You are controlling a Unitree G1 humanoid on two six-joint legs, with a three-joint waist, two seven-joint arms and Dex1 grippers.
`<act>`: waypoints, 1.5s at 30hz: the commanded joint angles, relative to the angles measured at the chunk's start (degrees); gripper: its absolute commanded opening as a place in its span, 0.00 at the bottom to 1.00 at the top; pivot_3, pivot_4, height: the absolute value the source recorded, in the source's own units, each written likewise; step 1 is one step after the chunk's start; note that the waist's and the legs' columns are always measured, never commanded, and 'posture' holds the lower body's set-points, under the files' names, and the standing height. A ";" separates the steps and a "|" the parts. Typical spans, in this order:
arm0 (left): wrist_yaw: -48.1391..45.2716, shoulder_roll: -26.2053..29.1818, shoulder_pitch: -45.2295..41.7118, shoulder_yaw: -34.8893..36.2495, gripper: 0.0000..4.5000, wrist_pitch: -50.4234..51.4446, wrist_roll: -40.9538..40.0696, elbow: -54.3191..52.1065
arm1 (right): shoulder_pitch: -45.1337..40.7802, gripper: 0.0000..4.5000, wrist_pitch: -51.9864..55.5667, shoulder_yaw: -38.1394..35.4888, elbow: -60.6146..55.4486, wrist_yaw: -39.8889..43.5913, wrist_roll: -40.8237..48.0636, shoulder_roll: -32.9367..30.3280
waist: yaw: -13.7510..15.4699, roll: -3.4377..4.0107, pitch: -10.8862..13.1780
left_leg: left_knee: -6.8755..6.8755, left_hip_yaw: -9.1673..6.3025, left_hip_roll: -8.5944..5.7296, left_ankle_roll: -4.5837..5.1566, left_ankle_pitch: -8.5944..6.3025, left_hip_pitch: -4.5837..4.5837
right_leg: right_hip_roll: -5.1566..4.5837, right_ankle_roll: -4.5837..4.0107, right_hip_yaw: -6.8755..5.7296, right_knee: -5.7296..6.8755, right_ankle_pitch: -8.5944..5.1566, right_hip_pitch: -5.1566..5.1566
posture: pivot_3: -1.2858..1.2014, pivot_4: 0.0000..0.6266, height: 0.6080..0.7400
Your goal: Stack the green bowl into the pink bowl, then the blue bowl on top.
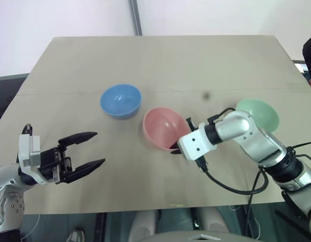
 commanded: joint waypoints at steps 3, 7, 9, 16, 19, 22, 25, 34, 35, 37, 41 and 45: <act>1.56 1.04 0.07 1.42 1.00 1.08 -1.15 -2.99 | 1.15 0.01 -2.32 0.16 -2.48 2.56 -0.42 -1.63 | 0.02 0.00 0.00 | 0.01 -0.01 0.00 0.12 -0.07 0.01 | 0.00 0.00 -0.01 0.05 0.00 0.00 | 0.52 0.24 1.00; 2.95 1.06 -0.15 1.33 1.00 2.16 -1.35 -4.71 | 1.48 0.09 -3.15 0.71 -1.68 3.67 -1.49 -1.84 | 0.00 0.00 0.00 | 0.01 -0.02 0.01 0.12 -0.07 0.02 | 0.00 0.00 -0.01 0.07 0.00 0.00 | 0.52 0.24 1.00; 4.32 0.95 -0.47 1.00 1.00 3.01 -1.61 -6.29 | 1.60 0.24 -3.39 0.74 -0.82 3.79 -1.89 -1.70 | 0.03 0.00 0.00 | 0.01 -0.02 0.01 0.10 -0.06 0.02 | 0.01 0.00 -0.02 0.06 0.00 0.00 | 0.52 0.24 1.00; 6.07 0.31 -1.37 0.13 1.00 4.15 -1.71 -7.91 | 3.04 0.64 5.77 -7.80 -7.02 2.65 5.81 -2.71 | 0.14 0.01 0.01 | 0.01 -0.03 0.00 0.04 -0.02 0.01 | -0.01 0.00 -0.02 0.06 0.00 0.01 | 0.52 0.24 1.00; 6.03 0.01 -1.93 -0.34 1.00 4.15 -1.95 -7.66 | 3.84 0.64 14.88 -15.16 -12.05 1.71 13.21 -4.67 | 0.17 0.01 0.01 | 0.01 -0.04 0.00 0.06 -0.04 -0.02 | -0.03 0.00 -0.02 0.03 0.00 0.01 | 0.52 0.24 1.00; 5.78 -0.26 -2.71 -1.04 1.00 4.12 -2.09 -7.14 | 3.96 0.64 26.13 -23.78 -15.94 -1.43 20.64 -6.80 | 0.20 0.02 0.01 | 0.01 -0.04 0.00 0.12 -0.07 -0.02 | -0.04 0.00 -0.02 0.03 0.00 0.03 | 0.52 0.24 1.00; 5.07 -0.64 -3.79 -1.84 1.00 3.83 -2.17 -6.22 | 5.62 0.64 35.77 -31.42 -17.03 -8.68 20.80 -10.29 | 0.24 0.01 0.01 | 0.01 -0.05 0.00 0.13 -0.07 -0.02 | -0.04 0.00 -0.03 0.03 0.00 0.04 | 0.52 0.24 1.00; 0.70 -1.44 -8.38 -5.44 1.00 3.00 -2.68 -3.44 | 19.83 0.64 51.34 -40.87 -20.15 -26.49 15.17 -14.89 | 0.01 0.02 0.01 | -0.02 0.10 -0.07 0.14 -0.08 -0.05 | 0.03 0.00 0.08 0.03 0.00 0.00 | 0.52 0.24 1.00; -0.15 -1.43 -8.75 -5.83 1.00 2.93 -2.77 -3.27 | 20.69 0.64 52.39 -40.92 -20.50 -27.52 15.41 -14.30 | -0.05 0.02 0.01 | -0.02 0.15 -0.07 0.15 -0.08 -0.03 | 0.03 0.00 0.13 0.07 0.00 -0.02 | 0.52 0.24 1.00; -2.02 -1.39 -9.30 -6.44 1.00 2.94 -3.13 -3.02 | 21.87 0.64 53.36 -40.51 -20.18 -29.46 15.47 -13.32 | -0.08 0.02 0.01 | -0.02 0.17 -0.06 0.15 -0.08 0.01 | 0.08 0.00 0.16 0.08 0.00 -0.01 | 0.52 0.24 1.00; -4.44 -1.12 -10.10 -6.96 1.00 1.91 -2.53 -1.98 | 22.08 0.64 55.07 -40.17 -18.50 -31.85 16.43 -12.02 | 0.07 0.03 0.01 | 0.00 0.16 -0.06 0.15 -0.08 0.02 | 0.07 0.00 0.15 0.09 0.00 0.00 | 0.52 0.24 1.00; -4.98 -1.32 -10.31 -6.91 1.00 1.21 -2.26 -1.43 | 21.77 0.64 52.82 -37.49 -13.56 -33.19 15.61 -12.36 | 0.11 0.03 0.01 | 0.00 0.14 -0.06 0.15 -0.08 0.00 | 0.06 0.00 0.13 0.05 0.00 0.02 | 0.52 0.24 1.00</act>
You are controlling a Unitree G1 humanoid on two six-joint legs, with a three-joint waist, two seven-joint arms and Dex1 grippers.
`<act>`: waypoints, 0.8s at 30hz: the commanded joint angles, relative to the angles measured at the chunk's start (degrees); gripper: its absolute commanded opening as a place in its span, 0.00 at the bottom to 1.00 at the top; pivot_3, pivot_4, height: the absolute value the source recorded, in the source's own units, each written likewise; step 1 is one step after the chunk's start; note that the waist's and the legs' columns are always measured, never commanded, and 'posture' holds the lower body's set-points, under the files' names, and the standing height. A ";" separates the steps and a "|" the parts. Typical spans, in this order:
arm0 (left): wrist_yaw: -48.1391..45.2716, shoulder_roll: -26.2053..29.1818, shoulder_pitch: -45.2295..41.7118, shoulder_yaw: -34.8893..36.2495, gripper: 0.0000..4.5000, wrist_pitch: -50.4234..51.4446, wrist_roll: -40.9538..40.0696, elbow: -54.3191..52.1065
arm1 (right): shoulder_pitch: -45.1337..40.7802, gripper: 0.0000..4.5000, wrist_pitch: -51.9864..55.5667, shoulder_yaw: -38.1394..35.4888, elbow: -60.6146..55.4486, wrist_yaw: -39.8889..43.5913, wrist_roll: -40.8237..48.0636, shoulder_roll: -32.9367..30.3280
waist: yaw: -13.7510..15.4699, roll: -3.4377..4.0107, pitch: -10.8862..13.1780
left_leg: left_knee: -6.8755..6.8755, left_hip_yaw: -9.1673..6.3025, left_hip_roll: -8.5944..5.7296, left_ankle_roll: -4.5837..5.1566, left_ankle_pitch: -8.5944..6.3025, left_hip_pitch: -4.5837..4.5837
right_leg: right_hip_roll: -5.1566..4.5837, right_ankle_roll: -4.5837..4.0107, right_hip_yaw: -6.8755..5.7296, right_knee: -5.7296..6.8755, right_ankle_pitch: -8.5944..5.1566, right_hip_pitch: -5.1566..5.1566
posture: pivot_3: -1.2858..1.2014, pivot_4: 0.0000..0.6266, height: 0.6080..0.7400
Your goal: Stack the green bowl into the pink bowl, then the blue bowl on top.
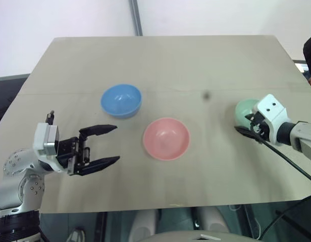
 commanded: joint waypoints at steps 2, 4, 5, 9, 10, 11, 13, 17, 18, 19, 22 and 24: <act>-0.92 0.29 -0.13 0.48 1.00 -1.20 -0.45 0.08 | -0.62 0.64 -3.09 1.73 4.52 -1.82 -1.17 -0.52 | 0.00 0.00 0.00 | 0.00 0.01 0.00 0.00 0.00 0.00 | -0.02 0.00 0.01 0.00 0.00 0.00 | 0.52 0.24 1.00; -0.94 0.26 -0.01 0.81 1.00 -1.48 -0.39 0.19 | -0.42 0.52 -5.55 3.04 7.43 -2.14 -1.88 -0.34 | -0.05 0.00 0.00 | 0.00 0.00 0.00 0.00 0.00 0.00 | -0.01 0.00 0.00 0.00 0.00 -0.01 | 0.52 0.24 1.00; -0.96 0.25 0.07 0.94 1.00 -1.64 -0.33 0.24 | -0.37 0.44 -6.66 3.64 8.47 -2.28 -2.29 -0.54 | -0.05 0.01 0.00 | 0.00 0.01 0.00 0.00 0.00 0.00 | 0.00 0.00 0.00 0.00 0.00 -0.01 | 0.52 0.24 1.00; -1.06 0.31 0.78 1.53 1.00 -2.15 -0.41 0.39 | -0.64 0.01 -10.89 5.08 9.89 -1.38 -2.69 -1.19 | -0.04 -0.01 -0.01 | 0.00 0.01 0.01 0.00 0.00 0.00 | -0.01 0.00 0.01 0.01 0.00 -0.01 | 0.52 0.24 1.00; -0.92 0.30 0.99 1.73 1.00 -2.16 -0.49 0.39 | -0.64 0.01 -13.33 5.80 9.62 -0.60 -3.32 -1.92 | -0.02 -0.01 -0.01 | 0.00 0.01 0.01 0.00 0.00 0.01 | -0.01 0.00 0.01 0.01 0.00 0.00 | 0.52 0.24 1.00; -0.84 0.32 1.16 1.90 1.00 -2.15 -0.59 0.38 | -0.62 0.01 -15.04 6.28 9.38 -0.07 -3.74 -2.46 | -0.03 -0.01 0.00 | 0.00 0.00 0.02 0.00 0.00 0.00 | -0.01 0.00 0.00 0.00 0.00 0.01 | 0.52 0.24 1.00; -0.46 0.28 1.49 2.26 1.00 -2.08 -0.78 0.35 | -0.37 0.01 -22.52 6.80 6.91 3.27 -3.45 -3.28 | -0.04 0.01 0.01 | 0.00 0.01 0.02 0.00 0.00 0.00 | -0.01 0.00 0.01 0.01 0.00 -0.01 | 0.52 0.24 1.00; 0.12 0.50 2.42 2.64 1.00 -1.58 -0.98 -0.36 | -3.93 0.01 -33.39 7.73 -1.86 15.81 6.59 -0.65 | -0.35 0.06 0.04 | 0.00 0.04 0.08 0.01 0.00 0.00 | 0.02 0.00 0.03 0.00 0.00 -0.02 | 0.52 0.24 1.00; 0.25 0.55 2.48 2.63 1.00 -1.48 -0.97 -0.47 | -4.81 0.01 -33.63 8.37 -2.50 17.29 7.55 -0.74 | -0.37 0.07 0.04 | -0.01 0.02 0.12 0.00 0.00 0.01 | 0.06 0.00 0.01 0.01 0.00 -0.02 | 0.52 0.24 1.00; 0.41 0.64 2.60 2.59 1.00 -1.37 -0.90 -0.61 | -6.31 0.01 -33.59 9.64 -3.03 19.33 8.91 -0.64 | -0.31 0.07 0.04 | 0.00 0.01 0.14 0.00 0.00 0.01 | 0.06 0.00 0.00 0.02 0.00 -0.01 | 0.52 0.24 1.00; 0.90 0.94 2.86 2.48 1.00 -1.24 -0.51 -0.80 | -9.83 0.01 -34.22 13.24 -3.26 22.75 10.60 0.32 | 0.09 -0.01 0.00 | 0.04 -0.06 0.12 0.01 0.00 0.02 | 0.00 0.00 -0.07 -0.01 0.00 0.05 | 0.52 0.24 1.00; 1.54 1.14 3.05 2.58 1.00 -1.24 -0.20 -0.98 | -12.38 0.01 -35.54 16.46 -2.75 24.38 10.11 1.84 | 0.12 -0.02 0.00 | 0.07 -0.10 0.08 0.00 0.00 0.01 | -0.04 0.00 -0.11 -0.02 0.00 0.07 | 0.52 0.24 1.00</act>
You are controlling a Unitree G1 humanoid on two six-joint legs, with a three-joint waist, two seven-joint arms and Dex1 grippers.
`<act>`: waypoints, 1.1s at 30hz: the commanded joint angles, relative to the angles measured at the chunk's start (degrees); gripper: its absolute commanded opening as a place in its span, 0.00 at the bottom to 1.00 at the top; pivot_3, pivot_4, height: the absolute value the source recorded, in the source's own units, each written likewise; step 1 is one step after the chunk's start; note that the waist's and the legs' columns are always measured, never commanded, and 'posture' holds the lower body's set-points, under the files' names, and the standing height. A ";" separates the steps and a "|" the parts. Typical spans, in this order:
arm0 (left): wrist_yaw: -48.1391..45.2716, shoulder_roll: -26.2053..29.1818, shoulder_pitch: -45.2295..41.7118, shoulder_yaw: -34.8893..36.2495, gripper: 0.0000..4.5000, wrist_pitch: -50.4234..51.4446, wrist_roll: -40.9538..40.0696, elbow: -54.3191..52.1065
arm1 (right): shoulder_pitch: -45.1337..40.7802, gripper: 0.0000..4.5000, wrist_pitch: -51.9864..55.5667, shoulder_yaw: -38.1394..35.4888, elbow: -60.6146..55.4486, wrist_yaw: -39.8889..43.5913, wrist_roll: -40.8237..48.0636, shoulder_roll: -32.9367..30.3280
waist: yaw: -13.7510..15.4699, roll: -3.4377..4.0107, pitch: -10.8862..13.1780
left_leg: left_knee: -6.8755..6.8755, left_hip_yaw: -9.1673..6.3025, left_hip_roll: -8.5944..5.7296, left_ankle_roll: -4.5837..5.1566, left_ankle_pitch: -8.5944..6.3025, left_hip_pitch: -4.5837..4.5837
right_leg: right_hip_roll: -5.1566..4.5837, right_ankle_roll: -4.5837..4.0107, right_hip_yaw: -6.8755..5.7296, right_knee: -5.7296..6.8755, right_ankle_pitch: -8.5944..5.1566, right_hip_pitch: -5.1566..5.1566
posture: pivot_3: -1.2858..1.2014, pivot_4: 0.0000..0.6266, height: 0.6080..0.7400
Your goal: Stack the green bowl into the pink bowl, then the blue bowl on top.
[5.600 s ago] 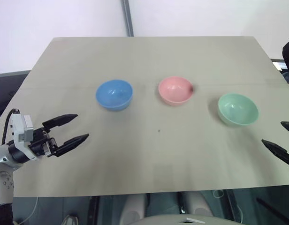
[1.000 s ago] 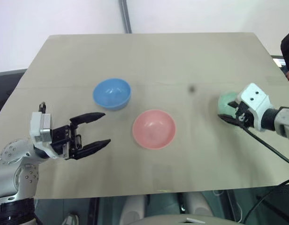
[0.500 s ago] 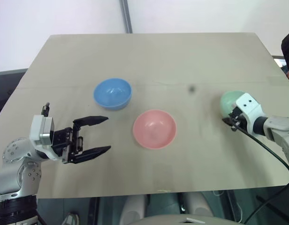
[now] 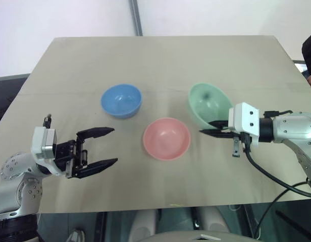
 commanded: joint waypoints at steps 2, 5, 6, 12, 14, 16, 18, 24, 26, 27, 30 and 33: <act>1.49 1.08 0.16 1.70 1.00 -0.09 -0.34 -1.82 | -4.68 0.01 -3.79 5.54 0.47 3.77 -0.64 2.44 | 0.00 0.01 0.00 | 0.00 -0.04 0.00 0.00 0.00 -0.01 | 0.01 0.00 -0.03 0.02 0.00 -0.01 | 0.52 0.24 1.00; 2.29 1.19 0.47 1.79 1.00 0.09 -0.35 -2.20 | -6.63 0.01 -6.22 8.86 2.82 5.01 -3.18 3.67 | -0.10 0.00 0.00 | 0.00 -0.04 -0.01 -0.01 0.00 -0.02 | 0.00 0.00 -0.03 0.01 0.00 -0.02 | 0.52 0.24 1.00; 2.53 1.23 0.66 1.90 1.00 0.13 -0.36 -2.36 | -7.12 0.01 -7.14 10.10 3.90 5.33 -4.13 4.34 | -0.11 0.01 0.00 | 0.00 -0.04 -0.01 -0.01 0.01 -0.02 | 0.00 0.00 -0.03 0.01 0.00 -0.02 | 0.52 0.24 1.00; 4.11 1.31 2.89 3.11 1.00 0.27 -0.83 -4.40 | -9.40 0.01 -9.73 14.32 9.17 7.57 -6.91 7.47 | -0.20 0.02 0.01 | -0.01 -0.04 -0.01 -0.02 0.01 -0.02 | 0.01 0.00 -0.02 0.01 0.00 -0.05 | 0.52 0.24 1.00; 4.61 1.33 3.56 3.54 1.00 0.37 -0.97 -5.07 | -9.95 0.01 -9.42 15.16 9.76 8.03 -6.86 8.68 | -0.18 0.02 0.01 | -0.01 -0.05 0.00 -0.02 0.01 -0.02 | 0.00 0.00 -0.02 0.01 0.00 -0.05 | 0.52 0.24 1.00; 5.13 1.34 4.25 3.93 1.00 0.61 -1.21 -5.90 | -10.63 0.10 -9.58 16.21 10.81 8.07 -7.43 10.30 | -0.17 0.02 0.01 | -0.01 -0.06 0.00 -0.03 0.01 -0.02 | 0.00 0.00 -0.03 0.02 0.00 -0.05 | 0.52 0.24 1.00; 5.68 1.32 4.83 4.17 1.00 0.86 -1.42 -6.72 | -11.20 0.26 -10.39 16.89 12.21 7.83 -8.53 11.75 | -0.24 0.02 0.01 | -0.01 -0.07 0.01 -0.03 0.01 -0.01 | 0.01 0.00 -0.03 0.03 0.00 -0.05 | 0.52 0.24 1.00; 7.66 0.95 5.84 4.73 1.00 1.88 -2.23 -8.35 | -11.17 0.91 -11.35 15.06 13.07 6.25 -9.19 13.68 | -0.12 0.02 0.01 | -0.01 -0.07 -0.01 -0.09 0.05 -0.01 | 0.00 0.00 -0.04 0.03 0.00 -0.06 | 0.52 0.24 1.00; 9.54 0.22 5.71 5.26 1.00 1.59 -1.97 -8.03 | -10.71 0.91 -8.20 11.53 10.73 6.03 -5.31 12.96 | -0.13 0.02 0.01 | -0.01 -0.07 -0.01 -0.08 0.04 -0.01 | 0.00 0.00 -0.04 0.03 0.00 -0.05 | 0.52 0.24 1.00; 10.81 -0.23 5.78 5.66 1.00 1.97 -2.36 -8.01 | -10.36 0.91 -6.54 9.47 9.66 5.25 -3.50 12.62 | -0.11 0.03 0.02 | -0.01 -0.08 -0.01 -0.08 0.04 -0.01 | -0.01 0.00 -0.04 0.03 0.00 -0.05 | 0.52 0.24 1.00; 15.26 -1.12 6.15 6.65 1.00 1.89 -0.60 -8.04 | -9.13 0.91 -1.05 3.31 6.38 2.17 1.24 11.36 | -0.09 0.02 0.01 | -0.01 -0.09 -0.01 -0.04 0.02 -0.03 | -0.02 0.00 -0.04 0.02 0.00 -0.05 | 0.52 0.24 1.00; 21.90 -0.13 7.70 7.46 1.00 3.16 3.91 -9.13 | -7.61 0.91 6.57 -3.95 2.52 -2.33 7.40 9.80 | -0.05 0.02 0.01 | -0.03 -0.10 -0.01 -0.02 0.01 -0.04 | -0.04 0.00 -0.03 0.01 0.00 -0.05 | 0.52 0.24 1.00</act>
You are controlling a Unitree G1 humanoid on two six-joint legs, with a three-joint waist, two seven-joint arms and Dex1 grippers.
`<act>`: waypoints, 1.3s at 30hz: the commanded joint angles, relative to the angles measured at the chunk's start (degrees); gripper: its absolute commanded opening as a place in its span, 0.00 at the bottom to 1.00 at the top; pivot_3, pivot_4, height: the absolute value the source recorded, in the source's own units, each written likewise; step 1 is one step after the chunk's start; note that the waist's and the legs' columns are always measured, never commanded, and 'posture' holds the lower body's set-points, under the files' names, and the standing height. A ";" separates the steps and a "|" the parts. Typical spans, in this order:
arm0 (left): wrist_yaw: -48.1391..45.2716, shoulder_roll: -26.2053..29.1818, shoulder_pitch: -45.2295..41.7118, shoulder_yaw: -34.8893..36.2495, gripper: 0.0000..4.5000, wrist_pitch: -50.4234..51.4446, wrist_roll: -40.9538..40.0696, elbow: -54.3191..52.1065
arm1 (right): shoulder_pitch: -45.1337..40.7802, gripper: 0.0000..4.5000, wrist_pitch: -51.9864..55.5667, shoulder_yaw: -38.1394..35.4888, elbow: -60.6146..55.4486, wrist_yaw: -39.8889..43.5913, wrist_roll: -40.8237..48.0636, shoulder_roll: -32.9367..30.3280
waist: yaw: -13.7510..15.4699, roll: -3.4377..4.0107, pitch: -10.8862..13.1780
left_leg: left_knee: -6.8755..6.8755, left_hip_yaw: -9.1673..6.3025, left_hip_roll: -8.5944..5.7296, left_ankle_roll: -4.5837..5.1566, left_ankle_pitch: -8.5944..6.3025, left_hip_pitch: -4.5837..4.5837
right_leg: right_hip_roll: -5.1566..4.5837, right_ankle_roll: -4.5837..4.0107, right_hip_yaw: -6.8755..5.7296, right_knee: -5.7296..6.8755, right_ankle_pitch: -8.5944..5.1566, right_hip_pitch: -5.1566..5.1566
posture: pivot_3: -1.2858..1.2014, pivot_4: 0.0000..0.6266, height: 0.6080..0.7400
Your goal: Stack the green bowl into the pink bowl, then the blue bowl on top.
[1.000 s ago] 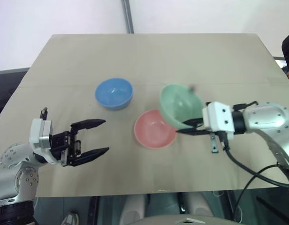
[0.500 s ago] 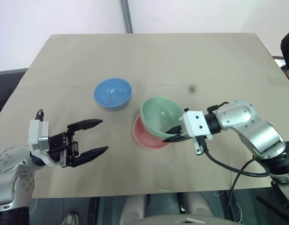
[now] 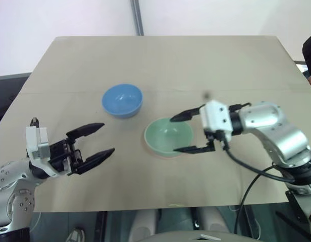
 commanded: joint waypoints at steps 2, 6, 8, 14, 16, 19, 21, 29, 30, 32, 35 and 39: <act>9.19 2.57 1.42 3.60 1.00 1.41 6.08 -3.50 | 2.03 0.91 10.56 -11.83 -7.41 -7.12 9.68 -2.43 | 0.00 0.00 0.00 | 0.00 0.00 0.00 0.00 0.00 0.00 | 0.00 0.00 0.00 0.01 0.00 0.00 | 0.52 0.24 1.00; 17.43 6.44 0.18 4.29 1.00 0.85 16.14 -4.19 | 3.01 0.91 16.34 -16.21 -9.36 -12.18 14.70 -3.23 | -0.02 0.00 0.00 | -0.02 0.02 -0.01 0.02 -0.01 0.03 | 0.03 0.00 0.01 0.04 0.00 0.00 | 0.52 0.24 1.00; 21.45 9.55 -1.59 3.73 1.00 3.03 20.49 -4.81 | 3.16 0.91 16.99 -16.52 -9.59 -13.95 15.61 -3.08 | -0.04 0.00 0.00 | -0.02 0.04 -0.04 0.02 -0.01 0.04 | 0.07 0.00 0.02 0.04 0.00 0.00 | 0.52 0.24 1.00; 21.88 19.83 -9.93 -4.12 1.00 2.99 30.15 -3.86 | 4.45 0.91 16.05 -15.28 -9.32 -17.08 14.60 -3.67 | 0.05 0.02 0.02 | -0.03 0.04 -0.15 0.02 -0.01 -0.01 | 0.08 0.00 -0.03 0.00 0.00 0.00 | 0.52 0.24 1.00; 21.74 21.97 -11.81 -6.43 1.00 1.95 32.69 -3.46 | 5.70 0.91 15.74 -15.75 -9.41 -17.66 14.08 -4.56 | -0.03 0.04 0.03 | -0.06 0.14 -0.19 0.01 -0.01 -0.01 | 0.05 0.00 0.07 -0.02 0.00 -0.03 | 0.52 0.24 1.00; 21.03 24.04 -13.41 -10.20 1.00 -2.36 37.37 -2.79 | 10.03 0.91 15.16 -17.48 -10.38 -17.63 13.23 -7.34 | -0.14 0.04 0.04 | -0.12 0.21 -0.17 0.01 -0.01 -0.06 | 0.07 0.00 0.13 -0.05 0.00 -0.12 | 0.52 0.24 1.00; 20.27 24.84 -13.83 -11.92 1.00 -4.33 39.24 -2.15 | 12.67 0.91 14.37 -18.35 -10.98 -17.15 12.84 -9.11 | -0.06 0.06 0.05 | -0.14 0.22 -0.15 0.01 -0.01 -0.07 | 0.09 0.00 0.14 -0.06 0.00 -0.13 | 0.52 0.24 1.00; 20.41 26.40 -19.44 -20.37 1.00 -13.17 49.02 3.28 | 15.24 0.91 12.20 -18.84 -11.32 -18.38 13.12 -10.22 | -0.04 0.07 0.07 | -0.11 0.50 -0.13 0.03 -0.01 -0.02 | 0.15 0.00 0.10 0.04 0.00 -0.09 | 0.52 0.24 1.00; 20.47 26.16 -20.57 -21.76 1.00 -14.32 50.24 4.29 | 15.24 0.91 12.12 -18.77 -11.35 -18.54 13.14 -10.18 | -0.02 0.07 0.07 | -0.10 0.50 -0.13 0.02 -0.01 -0.03 | 0.15 0.00 0.10 0.05 0.00 -0.09 | 0.52 0.24 1.00; 21.52 25.17 -23.87 -24.99 1.00 -16.69 53.59 7.19 | 15.31 0.91 11.90 -18.93 -11.29 -18.68 13.24 -10.27 | 0.02 0.06 0.07 | -0.09 0.51 -0.16 0.03 -0.01 -0.05 | 0.14 0.00 0.10 0.03 0.00 -0.08 | 0.52 0.24 1.00; 21.74 24.34 -28.08 -29.10 0.80 -20.00 57.19 10.78 | 15.73 0.93 11.55 -19.30 -11.29 -18.71 13.27 -10.74 | 0.01 0.05 0.08 | -0.07 0.51 -0.18 0.03 -0.01 -0.10 | 0.14 0.00 0.10 0.01 0.00 -0.10 | 0.52 0.24 1.00; 19.97 23.72 -31.44 -32.46 0.40 -23.35 58.64 13.77 | 16.19 0.93 11.44 -19.79 -11.65 -19.18 13.28 -11.06 | -0.18 0.05 0.08 | -0.07 0.55 -0.16 0.03 -0.01 -0.11 | 0.14 0.00 0.14 0.01 0.00 -0.12 | 0.52 0.24 1.00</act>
